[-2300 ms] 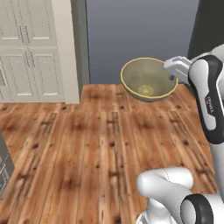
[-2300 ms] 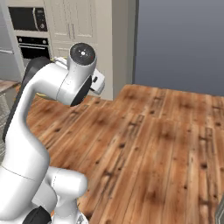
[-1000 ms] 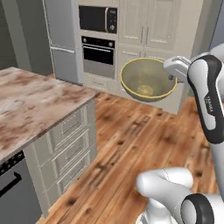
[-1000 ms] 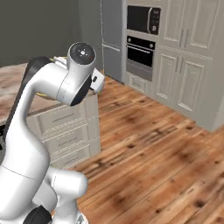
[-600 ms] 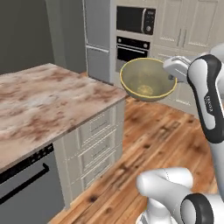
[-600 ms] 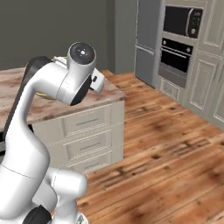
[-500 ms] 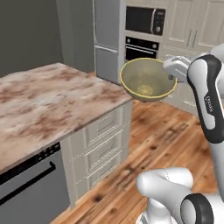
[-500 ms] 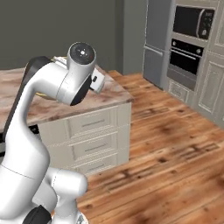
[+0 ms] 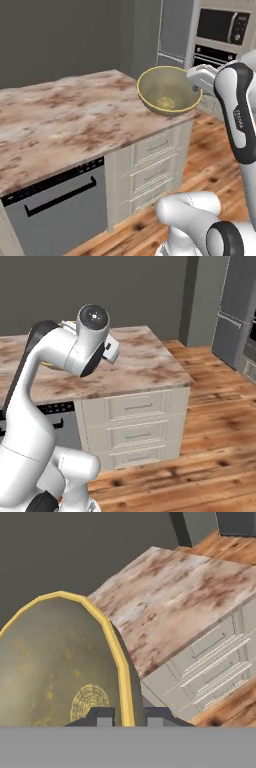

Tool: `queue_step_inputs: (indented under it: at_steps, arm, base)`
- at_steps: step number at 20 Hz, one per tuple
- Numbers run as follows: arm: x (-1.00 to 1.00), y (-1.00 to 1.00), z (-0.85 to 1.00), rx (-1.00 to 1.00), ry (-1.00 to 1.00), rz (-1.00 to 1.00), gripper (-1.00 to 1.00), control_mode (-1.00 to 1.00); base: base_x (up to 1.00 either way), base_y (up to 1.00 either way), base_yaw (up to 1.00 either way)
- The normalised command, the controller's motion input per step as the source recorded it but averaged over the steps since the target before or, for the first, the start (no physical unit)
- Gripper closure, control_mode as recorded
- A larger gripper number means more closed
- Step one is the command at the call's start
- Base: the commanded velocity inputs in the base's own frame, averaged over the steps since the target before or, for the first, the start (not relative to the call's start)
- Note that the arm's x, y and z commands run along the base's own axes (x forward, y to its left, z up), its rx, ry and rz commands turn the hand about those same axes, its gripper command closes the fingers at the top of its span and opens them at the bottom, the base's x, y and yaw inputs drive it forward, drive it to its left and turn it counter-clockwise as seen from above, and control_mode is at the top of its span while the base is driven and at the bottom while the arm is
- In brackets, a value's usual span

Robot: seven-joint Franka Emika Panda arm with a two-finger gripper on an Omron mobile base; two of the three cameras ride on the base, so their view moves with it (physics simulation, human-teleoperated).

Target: Pick up the bowls from the cabinet and place each bowl in front of a stool on the dining counter.

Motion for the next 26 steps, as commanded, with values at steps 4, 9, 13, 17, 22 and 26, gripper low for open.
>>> queue_step_inputs:
  at_steps: [4,9,13,17,22,26]
  arm:
    - [0.0,0.0,0.0,0.0,0.0,0.0,1.0,1.0]
    - [0.0,0.0,0.0,0.0,0.0,0.0,1.0,1.0]
    - [0.0,0.0,0.0,0.0,0.0,0.0,1.0,1.0]
    - [0.0,0.0,0.0,0.0,0.0,0.0,1.0,1.0]
    - [0.0,0.0,0.0,0.0,0.0,0.0,1.0,1.0]
    - [0.0,0.0,0.0,0.0,0.0,0.0,1.0,1.0]
  base:
    - [0.32,0.22,0.41]
    - [0.29,0.07,0.4]
    - [0.19,0.0,0.38]
    - [0.05,-0.13,0.32]
    - [0.0,-0.64,0.21]
    - [0.0,-1.0,0.17]
